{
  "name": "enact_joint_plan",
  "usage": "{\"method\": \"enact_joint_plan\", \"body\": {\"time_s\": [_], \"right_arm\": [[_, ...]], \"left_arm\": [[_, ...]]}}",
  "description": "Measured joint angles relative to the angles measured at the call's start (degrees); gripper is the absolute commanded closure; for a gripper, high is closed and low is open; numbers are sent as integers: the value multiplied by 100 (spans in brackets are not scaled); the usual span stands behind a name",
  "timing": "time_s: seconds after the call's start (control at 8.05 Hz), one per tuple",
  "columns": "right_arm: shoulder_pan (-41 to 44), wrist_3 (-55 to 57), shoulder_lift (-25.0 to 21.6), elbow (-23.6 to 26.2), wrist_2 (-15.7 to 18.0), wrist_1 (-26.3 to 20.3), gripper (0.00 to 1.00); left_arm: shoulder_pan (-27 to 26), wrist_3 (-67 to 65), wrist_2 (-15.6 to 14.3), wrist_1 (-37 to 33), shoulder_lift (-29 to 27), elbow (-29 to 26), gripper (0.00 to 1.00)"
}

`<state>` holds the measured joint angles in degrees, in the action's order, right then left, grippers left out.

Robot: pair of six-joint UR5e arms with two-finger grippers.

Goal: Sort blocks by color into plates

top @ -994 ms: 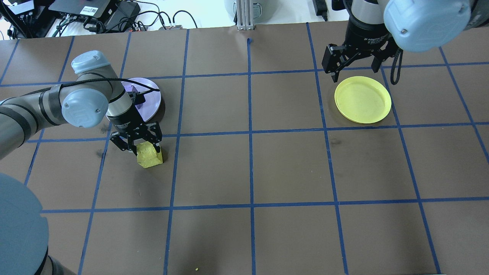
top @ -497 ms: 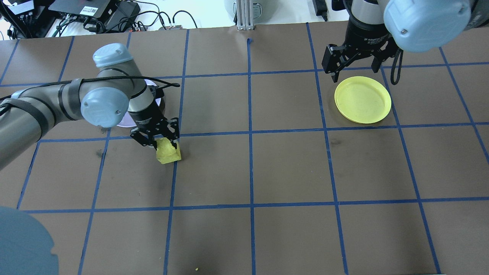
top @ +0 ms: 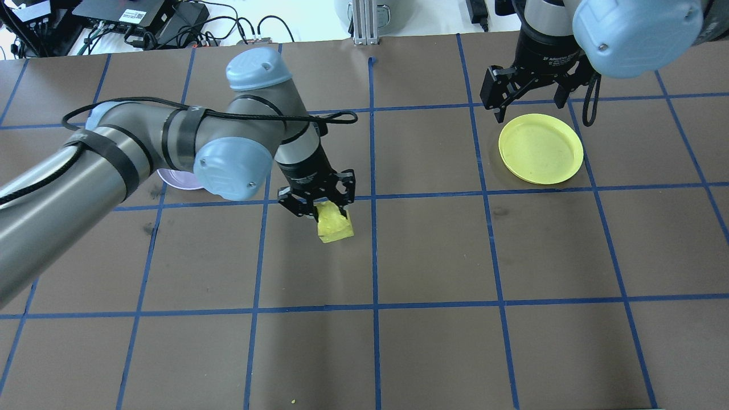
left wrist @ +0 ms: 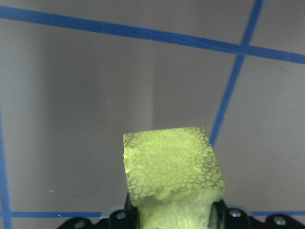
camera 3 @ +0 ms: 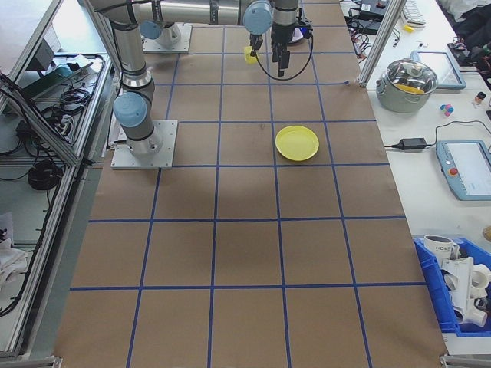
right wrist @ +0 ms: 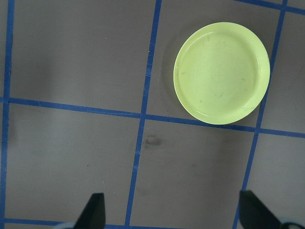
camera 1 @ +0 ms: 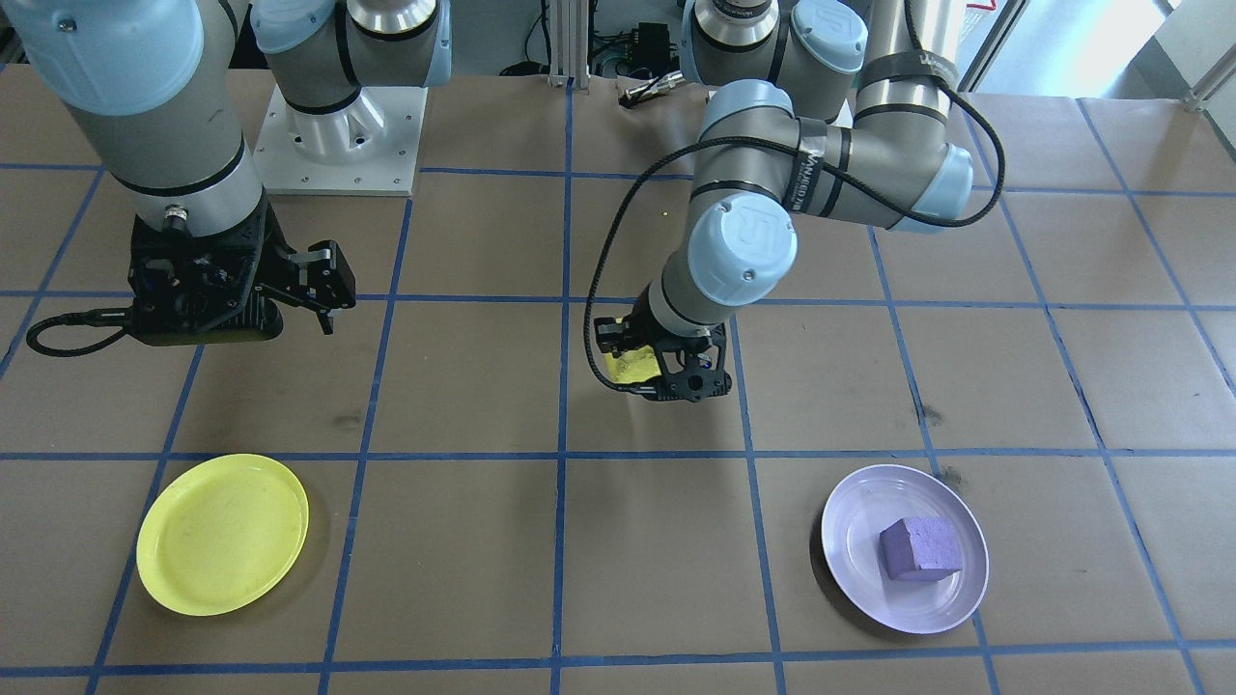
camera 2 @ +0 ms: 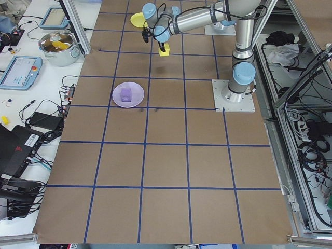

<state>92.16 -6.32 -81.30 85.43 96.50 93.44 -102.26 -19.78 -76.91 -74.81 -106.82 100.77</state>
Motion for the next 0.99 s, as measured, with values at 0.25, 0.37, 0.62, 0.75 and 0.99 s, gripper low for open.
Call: {"method": "enact_joint_plan", "body": {"time_s": [0.25, 0.37, 0.62, 0.75, 0.99], "right_arm": [[2, 0, 0, 0, 3, 2, 0], [1, 0, 0, 0, 3, 0, 0], [1, -11, 4, 0, 7, -1, 0], [2, -45, -5, -3, 1, 7, 0], [-3, -244, -19, -2, 60, 83, 0]], "left_arm": [[-671, -542, 279, 502, -49, -41, 60], [-927, -824, 325, 700, -127, -45, 58], [-1272, -1085, 320, 1195, -445, -48, 52], [-1368, -1156, 316, 1427, -617, -49, 32], [-1490, -1260, 286, 1596, -740, -58, 11]]}}
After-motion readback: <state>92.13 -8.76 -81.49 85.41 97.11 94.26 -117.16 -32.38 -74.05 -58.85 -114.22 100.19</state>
